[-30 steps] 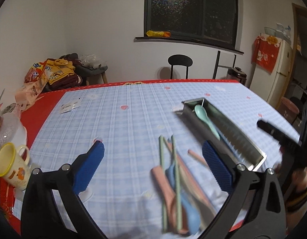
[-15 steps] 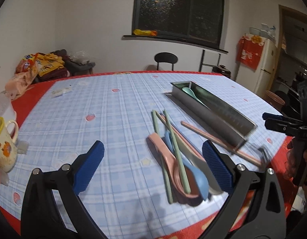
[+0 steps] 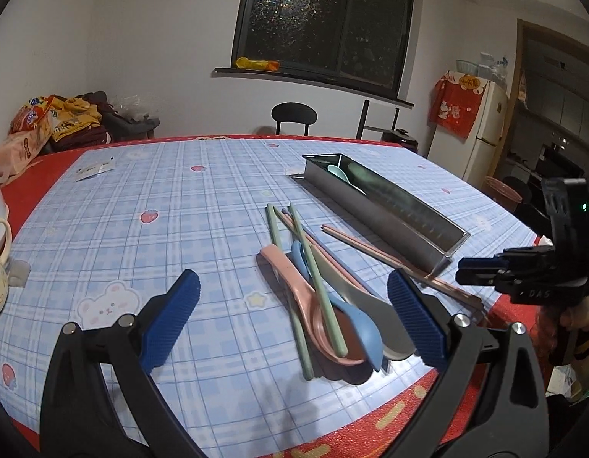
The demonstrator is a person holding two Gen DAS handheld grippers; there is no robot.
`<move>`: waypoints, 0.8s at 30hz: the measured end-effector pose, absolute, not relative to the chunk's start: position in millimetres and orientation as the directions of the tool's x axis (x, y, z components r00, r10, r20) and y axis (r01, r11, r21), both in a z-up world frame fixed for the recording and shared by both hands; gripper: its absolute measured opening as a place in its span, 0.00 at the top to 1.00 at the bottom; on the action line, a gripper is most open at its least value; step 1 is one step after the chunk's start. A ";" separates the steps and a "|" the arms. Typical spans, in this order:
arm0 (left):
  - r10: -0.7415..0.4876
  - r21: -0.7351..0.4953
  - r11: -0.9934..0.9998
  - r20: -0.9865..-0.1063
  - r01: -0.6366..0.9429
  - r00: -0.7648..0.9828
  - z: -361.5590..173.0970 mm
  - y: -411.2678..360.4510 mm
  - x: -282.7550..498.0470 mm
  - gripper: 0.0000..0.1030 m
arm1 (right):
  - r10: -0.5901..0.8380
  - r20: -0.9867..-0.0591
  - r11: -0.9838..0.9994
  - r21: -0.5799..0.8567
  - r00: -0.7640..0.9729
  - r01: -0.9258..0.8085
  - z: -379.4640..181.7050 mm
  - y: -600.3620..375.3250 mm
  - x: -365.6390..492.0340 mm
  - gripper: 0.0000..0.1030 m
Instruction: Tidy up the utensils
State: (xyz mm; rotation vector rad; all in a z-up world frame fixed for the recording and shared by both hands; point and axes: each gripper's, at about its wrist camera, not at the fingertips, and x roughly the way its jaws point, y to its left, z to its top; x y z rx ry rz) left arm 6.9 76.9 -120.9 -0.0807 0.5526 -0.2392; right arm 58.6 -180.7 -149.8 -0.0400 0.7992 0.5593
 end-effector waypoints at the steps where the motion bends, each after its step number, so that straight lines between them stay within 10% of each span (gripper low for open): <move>1: -0.248 -0.144 0.969 -0.508 0.203 0.825 -121.3 77.8 6.2 0.06 | 0.460 -0.691 0.854 0.172 0.557 -0.491 -150.9 -180.1 58.9 0.78; 24: -0.241 -0.124 0.970 -0.534 0.207 0.811 -123.7 71.9 8.0 0.09 | 0.424 -0.759 0.846 0.137 0.494 -0.515 -163.2 -163.1 76.7 0.86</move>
